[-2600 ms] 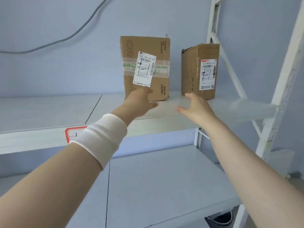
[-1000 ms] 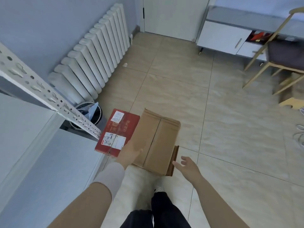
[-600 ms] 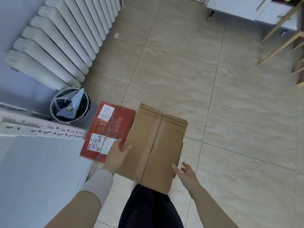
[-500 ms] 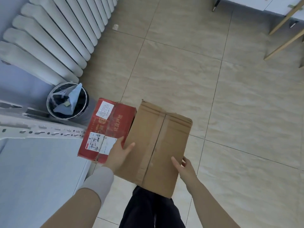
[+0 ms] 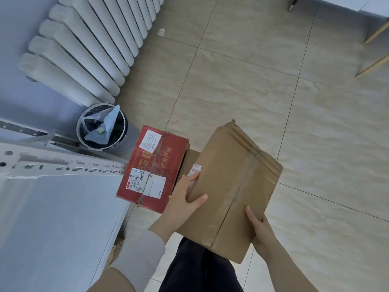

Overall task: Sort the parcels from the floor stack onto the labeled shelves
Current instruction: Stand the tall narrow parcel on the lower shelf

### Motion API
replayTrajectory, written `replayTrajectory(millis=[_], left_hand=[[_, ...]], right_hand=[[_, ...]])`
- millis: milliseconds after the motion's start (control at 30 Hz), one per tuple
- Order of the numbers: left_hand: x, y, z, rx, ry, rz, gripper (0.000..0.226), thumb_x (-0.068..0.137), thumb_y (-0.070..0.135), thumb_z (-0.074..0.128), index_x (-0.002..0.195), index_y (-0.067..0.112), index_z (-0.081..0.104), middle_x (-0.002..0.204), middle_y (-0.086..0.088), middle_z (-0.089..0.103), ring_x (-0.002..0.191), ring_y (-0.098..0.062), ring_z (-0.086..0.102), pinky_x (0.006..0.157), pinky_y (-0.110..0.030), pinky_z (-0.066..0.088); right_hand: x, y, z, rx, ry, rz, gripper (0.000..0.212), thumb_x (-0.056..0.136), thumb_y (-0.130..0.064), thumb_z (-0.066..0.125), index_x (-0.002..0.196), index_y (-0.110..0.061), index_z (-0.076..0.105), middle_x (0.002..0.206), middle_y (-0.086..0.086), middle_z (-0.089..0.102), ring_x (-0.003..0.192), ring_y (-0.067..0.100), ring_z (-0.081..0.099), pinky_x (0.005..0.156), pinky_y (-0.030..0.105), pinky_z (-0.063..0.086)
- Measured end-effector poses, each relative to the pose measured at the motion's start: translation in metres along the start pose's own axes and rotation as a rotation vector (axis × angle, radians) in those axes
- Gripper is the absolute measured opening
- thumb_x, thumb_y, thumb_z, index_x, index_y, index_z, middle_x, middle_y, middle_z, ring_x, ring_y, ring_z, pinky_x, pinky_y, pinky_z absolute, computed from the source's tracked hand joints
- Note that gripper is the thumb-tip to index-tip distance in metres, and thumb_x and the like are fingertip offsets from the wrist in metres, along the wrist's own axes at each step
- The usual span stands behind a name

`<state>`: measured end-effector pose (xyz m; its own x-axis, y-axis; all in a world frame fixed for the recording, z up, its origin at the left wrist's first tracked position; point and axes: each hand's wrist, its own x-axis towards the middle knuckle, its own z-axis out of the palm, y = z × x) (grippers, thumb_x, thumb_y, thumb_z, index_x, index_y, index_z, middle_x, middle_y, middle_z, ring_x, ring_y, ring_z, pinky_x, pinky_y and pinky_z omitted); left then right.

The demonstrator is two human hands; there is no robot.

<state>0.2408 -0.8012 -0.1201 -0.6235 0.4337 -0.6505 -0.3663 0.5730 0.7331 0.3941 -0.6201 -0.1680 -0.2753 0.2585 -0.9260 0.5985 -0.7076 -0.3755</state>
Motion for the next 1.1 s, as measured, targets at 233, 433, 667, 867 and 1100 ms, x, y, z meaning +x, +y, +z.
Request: replayTrajectory(millis=[233, 433, 667, 867, 1100], left_hand=[[-0.028, 0.050, -0.015, 0.263, -0.065, 0.108, 0.066, 0.059, 0.075, 0.053, 0.114, 0.079, 0.018, 0.144, 0.009, 0.032, 0.136, -0.016, 0.025, 0.113, -0.049, 0.024], [-0.051, 0.083, -0.028, 0.173, -0.069, 0.111, 0.077, 0.076, 0.043, 0.071, 0.138, 0.048, 0.026, 0.148, 0.000, 0.019, 0.140, -0.021, 0.019, 0.112, -0.041, 0.021], [-0.086, 0.107, -0.020, 0.120, 0.218, 0.184, 0.085, 0.061, 0.050, 0.077, 0.132, 0.043, 0.032, 0.137, 0.009, 0.043, 0.125, -0.016, 0.043, 0.105, -0.047, 0.039], [-0.109, 0.117, 0.023, 0.519, 0.507, 0.212, 0.103, 0.065, 0.059, 0.068, 0.145, 0.034, 0.010, 0.151, 0.003, 0.023, 0.139, -0.023, 0.024, 0.115, -0.045, 0.020], [-0.145, 0.105, 0.067, 0.346, 0.405, 0.427, 0.093, 0.071, 0.053, 0.068, 0.138, 0.047, 0.005, 0.141, 0.013, 0.031, 0.124, -0.001, 0.032, 0.103, -0.023, 0.027]], right_hand=[[-0.054, -0.022, -0.010, 0.071, -0.044, -0.069, 0.078, 0.064, -0.045, 0.075, 0.130, -0.013, 0.048, 0.124, 0.003, 0.062, 0.114, 0.023, 0.059, 0.092, 0.041, 0.047], [-0.088, -0.044, -0.004, 0.034, -0.100, -0.165, 0.094, 0.052, -0.059, 0.082, 0.128, -0.013, 0.052, 0.123, 0.001, 0.065, 0.113, 0.020, 0.061, 0.093, 0.038, 0.048], [-0.139, -0.077, 0.025, -0.144, -0.074, -0.327, 0.083, 0.082, -0.044, 0.064, 0.148, -0.016, 0.021, 0.148, 0.000, 0.036, 0.131, 0.020, 0.041, 0.102, 0.035, 0.036], [-0.170, -0.091, 0.064, -0.313, -0.245, -0.486, 0.104, 0.061, -0.068, 0.069, 0.147, -0.032, 0.024, 0.146, -0.011, 0.038, 0.131, 0.013, 0.042, 0.109, 0.035, 0.034], [-0.177, -0.087, 0.018, -0.245, -0.428, -0.498, 0.051, 0.087, -0.031, 0.063, 0.134, -0.036, 0.044, 0.124, -0.013, 0.062, 0.112, 0.011, 0.060, 0.089, 0.034, 0.051]])
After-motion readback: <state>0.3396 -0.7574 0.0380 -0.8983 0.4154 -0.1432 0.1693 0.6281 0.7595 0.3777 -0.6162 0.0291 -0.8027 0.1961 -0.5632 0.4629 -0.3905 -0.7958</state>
